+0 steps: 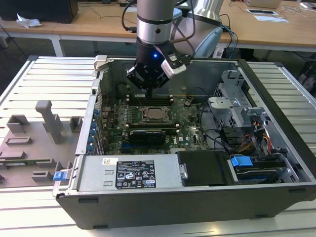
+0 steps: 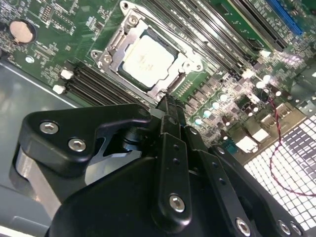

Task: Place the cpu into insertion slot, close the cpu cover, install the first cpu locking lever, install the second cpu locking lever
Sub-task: 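Install the first cpu locking lever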

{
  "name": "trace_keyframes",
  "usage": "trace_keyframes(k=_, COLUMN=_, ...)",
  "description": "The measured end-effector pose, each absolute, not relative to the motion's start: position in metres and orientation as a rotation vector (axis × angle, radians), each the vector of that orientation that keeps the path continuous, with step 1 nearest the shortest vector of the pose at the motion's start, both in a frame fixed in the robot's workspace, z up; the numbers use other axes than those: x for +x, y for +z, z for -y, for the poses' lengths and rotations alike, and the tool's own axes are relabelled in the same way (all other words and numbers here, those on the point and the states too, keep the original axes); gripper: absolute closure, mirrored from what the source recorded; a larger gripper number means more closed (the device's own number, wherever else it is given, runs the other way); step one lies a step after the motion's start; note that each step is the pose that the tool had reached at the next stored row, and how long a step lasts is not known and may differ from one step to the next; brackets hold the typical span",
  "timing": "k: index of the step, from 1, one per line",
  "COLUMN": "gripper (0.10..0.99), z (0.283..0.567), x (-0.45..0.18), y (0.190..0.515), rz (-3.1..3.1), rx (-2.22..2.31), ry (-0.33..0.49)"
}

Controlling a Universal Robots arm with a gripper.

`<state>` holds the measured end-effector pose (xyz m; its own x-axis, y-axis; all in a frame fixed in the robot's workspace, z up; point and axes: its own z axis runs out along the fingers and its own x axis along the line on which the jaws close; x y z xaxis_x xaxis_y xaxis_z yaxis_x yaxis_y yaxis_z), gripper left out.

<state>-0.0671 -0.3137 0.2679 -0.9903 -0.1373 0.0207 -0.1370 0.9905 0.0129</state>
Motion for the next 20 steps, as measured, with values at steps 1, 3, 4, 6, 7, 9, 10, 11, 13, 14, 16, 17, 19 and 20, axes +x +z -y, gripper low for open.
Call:
trace_keyframes(k=1, gripper=0.98, z=0.314, x=-0.068, y=0.268, rz=3.113, rx=0.215, ry=-0.018)
trace_keyframes(k=3, gripper=0.98, z=0.314, x=-0.07, y=0.268, rz=3.113, rx=0.214, ry=-0.018)
trace_keyframes(k=4, gripper=0.98, z=0.314, x=-0.071, y=0.268, rz=3.113, rx=0.214, ry=-0.018)
trace_keyframes(k=6, gripper=0.98, z=0.314, x=-0.073, y=0.268, rz=3.113, rx=0.215, ry=-0.018)
trace_keyframes(k=7, gripper=0.98, z=0.314, x=-0.074, y=0.268, rz=3.113, rx=0.215, ry=-0.018)
trace_keyframes(k=9, gripper=0.98, z=0.314, x=-0.078, y=0.268, rz=3.113, rx=0.215, ry=-0.018)
trace_keyframes(k=10, gripper=0.98, z=0.314, x=-0.08, y=0.268, rz=3.113, rx=0.214, ry=-0.018)
trace_keyframes(k=11, gripper=0.98, z=0.314, x=-0.082, y=0.268, rz=3.113, rx=0.214, ry=-0.018)
trace_keyframes(k=13, gripper=0.98, z=0.314, x=-0.084, y=0.268, rz=3.113, rx=0.215, ry=-0.018)
trace_keyframes(k=14, gripper=0.98, z=0.314, x=-0.086, y=0.268, rz=3.112, rx=0.215, ry=-0.018)
trace_keyframes(k=16, gripper=0.98, z=0.314, x=-0.09, y=0.268, rz=3.113, rx=0.215, ry=-0.018)
trace_keyframes(k=17, gripper=0.98, z=0.314, x=-0.093, y=0.268, rz=3.113, rx=0.215, ry=-0.018)
trace_keyframes(k=19, gripper=0.98, z=0.314, x=-0.098, y=0.268, rz=3.113, rx=0.215, ry=-0.018)
trace_keyframes(k=20, gripper=0.98, z=0.314, x=-0.1, y=0.268, rz=3.113, rx=0.215, ry=-0.018)
